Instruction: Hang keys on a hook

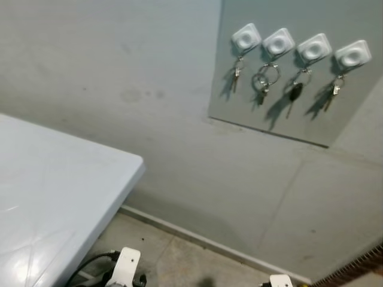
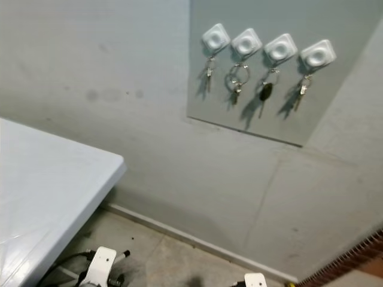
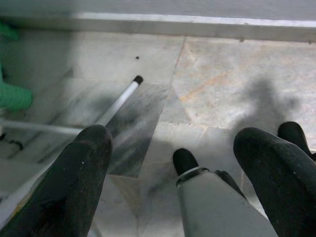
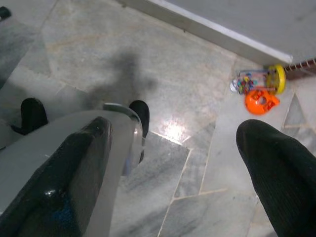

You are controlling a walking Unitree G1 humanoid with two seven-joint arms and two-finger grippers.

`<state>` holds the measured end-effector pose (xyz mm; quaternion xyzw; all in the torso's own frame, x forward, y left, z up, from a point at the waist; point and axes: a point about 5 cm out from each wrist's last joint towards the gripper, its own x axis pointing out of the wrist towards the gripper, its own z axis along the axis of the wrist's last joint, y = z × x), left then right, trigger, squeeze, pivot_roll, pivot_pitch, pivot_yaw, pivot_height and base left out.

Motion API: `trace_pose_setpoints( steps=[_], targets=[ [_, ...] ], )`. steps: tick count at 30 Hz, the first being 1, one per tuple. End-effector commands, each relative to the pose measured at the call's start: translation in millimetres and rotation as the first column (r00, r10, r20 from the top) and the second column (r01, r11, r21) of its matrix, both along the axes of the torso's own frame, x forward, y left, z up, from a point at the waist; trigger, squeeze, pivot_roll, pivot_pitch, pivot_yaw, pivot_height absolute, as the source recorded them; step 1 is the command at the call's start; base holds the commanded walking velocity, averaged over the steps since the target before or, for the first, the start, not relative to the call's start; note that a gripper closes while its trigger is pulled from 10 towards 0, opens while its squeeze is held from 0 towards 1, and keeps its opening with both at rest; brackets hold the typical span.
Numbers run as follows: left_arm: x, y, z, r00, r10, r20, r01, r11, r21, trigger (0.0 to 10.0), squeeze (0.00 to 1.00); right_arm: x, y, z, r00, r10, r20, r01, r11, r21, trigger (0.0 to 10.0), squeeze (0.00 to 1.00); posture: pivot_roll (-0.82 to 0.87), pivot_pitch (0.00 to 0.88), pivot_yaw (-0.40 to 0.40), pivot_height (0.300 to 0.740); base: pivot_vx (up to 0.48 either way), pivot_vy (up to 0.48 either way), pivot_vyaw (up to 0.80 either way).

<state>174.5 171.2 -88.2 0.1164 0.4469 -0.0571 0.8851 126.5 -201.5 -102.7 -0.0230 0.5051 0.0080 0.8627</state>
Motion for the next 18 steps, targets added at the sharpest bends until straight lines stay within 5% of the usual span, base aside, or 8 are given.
trace_pose_setpoints(
  steps=[1,8,13,18],
  targets=[
    [-4.8,1.3,-2.3,1.0,-0.018,-0.025,0.018,1.0,0.006,10.0,0.0,-1.2,-0.7,-0.4,1.0,-0.012,-0.004,0.012,1.0,-0.003,10.0,0.0,-0.01,0.0,0.007,0.74,0.0,0.0,-0.63],
    [-6.8,2.2,-3.1,0.999,-0.02,-0.032,0.02,1.0,0.002,10.0,0.0,-3.9,1.2,-1.5,1.0,-0.017,-0.011,0.017,1.0,0.0,10.0,0.0,-0.01,0.0,0.011,0.74,0.0,0.0,-0.61],
    [-6.0,4.0,-2.8,0.999,-0.034,-0.034,0.035,0.999,0.031,10.0,0.0,-3.6,2.8,-1.7,1.0,-0.02,-0.009,0.02,1.0,0.005,10.0,0.0,-0.01,0.0,0.014,0.74,0.0,-0.429,-0.61],
    [-4.2,3.3,-1.8,1.0,-0.007,-0.023,0.007,1.0,-0.002,10.0,0.0,-3.8,2.9,-1.8,1.0,-0.021,-0.01,0.021,1.0,0.006,10.0,0.0,-0.01,0.0,0.012,0.74,0.0,0.0,-0.6]
  ],
)
